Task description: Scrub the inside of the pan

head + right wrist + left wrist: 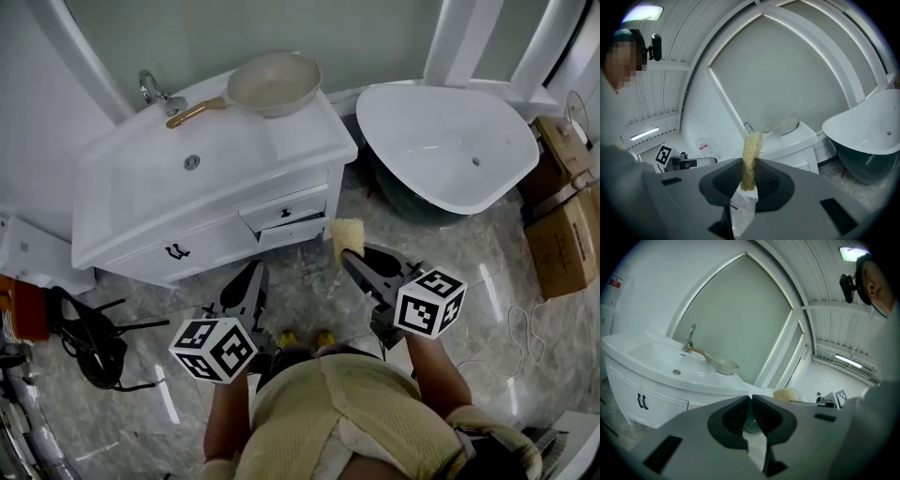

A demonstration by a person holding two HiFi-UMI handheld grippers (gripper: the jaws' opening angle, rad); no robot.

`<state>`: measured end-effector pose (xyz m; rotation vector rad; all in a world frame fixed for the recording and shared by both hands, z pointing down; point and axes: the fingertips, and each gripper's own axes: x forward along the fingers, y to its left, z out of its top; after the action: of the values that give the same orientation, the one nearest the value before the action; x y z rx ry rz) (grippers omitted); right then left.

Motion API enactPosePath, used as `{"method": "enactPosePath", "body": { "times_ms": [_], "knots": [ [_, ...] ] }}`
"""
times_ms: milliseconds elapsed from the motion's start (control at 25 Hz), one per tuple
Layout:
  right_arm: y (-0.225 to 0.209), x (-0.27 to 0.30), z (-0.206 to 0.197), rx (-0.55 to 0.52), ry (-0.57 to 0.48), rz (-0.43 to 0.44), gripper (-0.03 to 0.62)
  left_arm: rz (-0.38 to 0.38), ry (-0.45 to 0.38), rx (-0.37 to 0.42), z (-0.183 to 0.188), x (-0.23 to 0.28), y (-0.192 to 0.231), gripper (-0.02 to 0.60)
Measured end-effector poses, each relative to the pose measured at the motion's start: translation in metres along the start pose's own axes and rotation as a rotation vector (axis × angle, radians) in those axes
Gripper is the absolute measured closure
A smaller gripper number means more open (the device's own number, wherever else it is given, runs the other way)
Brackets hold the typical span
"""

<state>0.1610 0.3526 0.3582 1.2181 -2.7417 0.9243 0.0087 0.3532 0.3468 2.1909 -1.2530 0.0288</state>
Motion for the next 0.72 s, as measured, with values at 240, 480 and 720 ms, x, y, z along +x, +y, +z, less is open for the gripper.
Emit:
{"method": "enactPosePath", "body": {
  "times_ms": [240, 480, 720],
  "knots": [
    [-0.005, 0.002, 0.0, -0.001, 0.01, 0.02, 0.513, 0.007, 0.013, 0.015, 0.0, 0.014, -0.002, 0.503],
    [-0.008, 0.013, 0.004, -0.035, 0.015, 0.027, 0.513, 0.008, 0.006, 0.039, 0.012, 0.032, 0.011, 0.503],
    [-0.02, 0.034, 0.013, -0.043, 0.03, 0.009, 0.513, -0.013, 0.012, 0.039, 0.024, 0.055, 0.029, 0.503]
  ]
}}
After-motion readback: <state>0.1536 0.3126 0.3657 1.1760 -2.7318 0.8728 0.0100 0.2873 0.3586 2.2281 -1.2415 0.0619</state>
